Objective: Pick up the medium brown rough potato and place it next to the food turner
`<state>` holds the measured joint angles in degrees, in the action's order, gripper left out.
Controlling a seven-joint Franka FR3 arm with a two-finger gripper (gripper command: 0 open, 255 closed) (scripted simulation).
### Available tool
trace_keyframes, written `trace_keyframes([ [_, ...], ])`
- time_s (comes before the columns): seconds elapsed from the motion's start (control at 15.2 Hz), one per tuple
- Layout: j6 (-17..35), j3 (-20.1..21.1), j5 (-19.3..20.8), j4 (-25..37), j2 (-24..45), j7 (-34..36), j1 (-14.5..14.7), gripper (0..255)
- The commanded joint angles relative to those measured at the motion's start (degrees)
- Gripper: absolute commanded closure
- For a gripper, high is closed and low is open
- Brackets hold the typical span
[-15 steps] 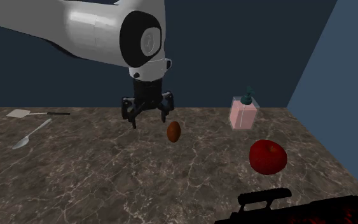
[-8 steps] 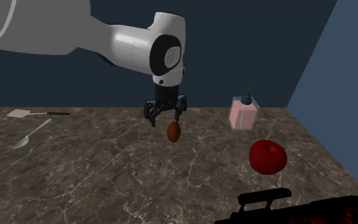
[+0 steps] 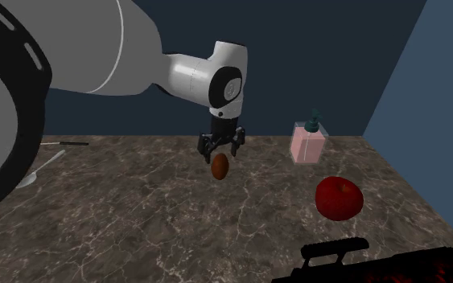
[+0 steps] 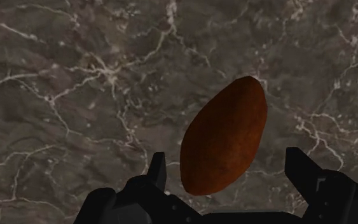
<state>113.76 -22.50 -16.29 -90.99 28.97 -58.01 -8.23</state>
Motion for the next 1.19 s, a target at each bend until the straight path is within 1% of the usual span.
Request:
trace_keyframes([
  [0.0,1.4,0.2,-0.3,-0.8,0.6,-0.2,0.1,0],
  [0.2,3.0,0.5,-0.7,-1.8,1.3,-0.5,0.1,0],
  [0.73,3.0,0.5,-0.7,-1.8,1.3,-0.5,0.1,0],
  [0.79,3.0,0.5,-0.7,-1.8,1.3,-0.5,0.1,255],
  [1.12,3.1,0.5,-0.7,-1.8,1.3,-0.5,0.1,255],
])
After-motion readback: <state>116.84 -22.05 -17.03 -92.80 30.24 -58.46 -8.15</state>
